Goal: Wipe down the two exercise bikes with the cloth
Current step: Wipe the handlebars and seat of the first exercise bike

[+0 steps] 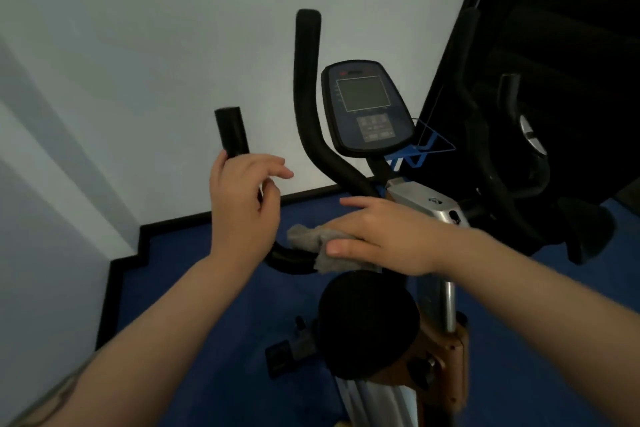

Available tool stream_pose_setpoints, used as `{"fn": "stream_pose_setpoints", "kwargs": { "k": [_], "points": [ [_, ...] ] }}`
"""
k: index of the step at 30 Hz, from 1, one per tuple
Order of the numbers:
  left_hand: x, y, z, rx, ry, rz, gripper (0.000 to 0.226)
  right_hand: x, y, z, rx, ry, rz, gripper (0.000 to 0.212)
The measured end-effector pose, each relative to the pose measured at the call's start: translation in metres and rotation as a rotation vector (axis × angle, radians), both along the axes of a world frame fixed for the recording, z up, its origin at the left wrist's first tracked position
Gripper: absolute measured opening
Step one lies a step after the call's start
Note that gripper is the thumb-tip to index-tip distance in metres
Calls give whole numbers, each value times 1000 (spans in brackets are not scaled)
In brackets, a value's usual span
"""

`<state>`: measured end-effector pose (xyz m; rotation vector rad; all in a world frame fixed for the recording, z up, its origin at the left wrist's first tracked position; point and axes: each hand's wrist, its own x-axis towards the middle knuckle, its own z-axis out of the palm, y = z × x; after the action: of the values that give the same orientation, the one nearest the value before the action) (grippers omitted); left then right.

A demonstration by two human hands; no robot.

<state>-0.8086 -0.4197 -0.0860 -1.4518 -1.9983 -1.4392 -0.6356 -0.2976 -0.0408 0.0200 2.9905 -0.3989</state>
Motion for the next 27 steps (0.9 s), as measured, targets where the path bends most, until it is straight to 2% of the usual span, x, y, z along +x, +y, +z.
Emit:
{"fn": "stream_pose_setpoints", "kwargs": {
  "k": [4, 7, 10, 13, 16, 20, 23, 25, 27],
  "points": [
    [18, -25, -23, -88, 18, 46, 22, 6, 21, 15, 205, -56, 162, 51],
    [24, -31, -26, -124, -5, 86, 19, 8, 19, 7, 259, 17, 225, 49],
    [31, -31, -26, -132, -42, 156, 23, 2, 5, -6, 152, 95, 167, 51],
    [43, -34, -31, -114, -172, 249, 35, -16, -7, -9, 41, 117, 86, 46],
    [54, -37, -39, -112, -239, 251, 43, -20, 0, -13, 140, 73, 167, 49],
    [50, -43, -44, -133, -291, 162, 46, 0, 16, -10, 62, 29, 282, 62],
    [46, -48, -45, -134, -353, 109, 47, -15, 4, -14, 151, 4, 272, 58],
    [47, -50, -44, -145, -371, 99, 47, -37, -11, -16, 48, -89, 191, 42],
    [47, -51, -41, -169, -376, 97, 47, -53, -20, -13, -179, -138, 92, 37]
  ]
}}
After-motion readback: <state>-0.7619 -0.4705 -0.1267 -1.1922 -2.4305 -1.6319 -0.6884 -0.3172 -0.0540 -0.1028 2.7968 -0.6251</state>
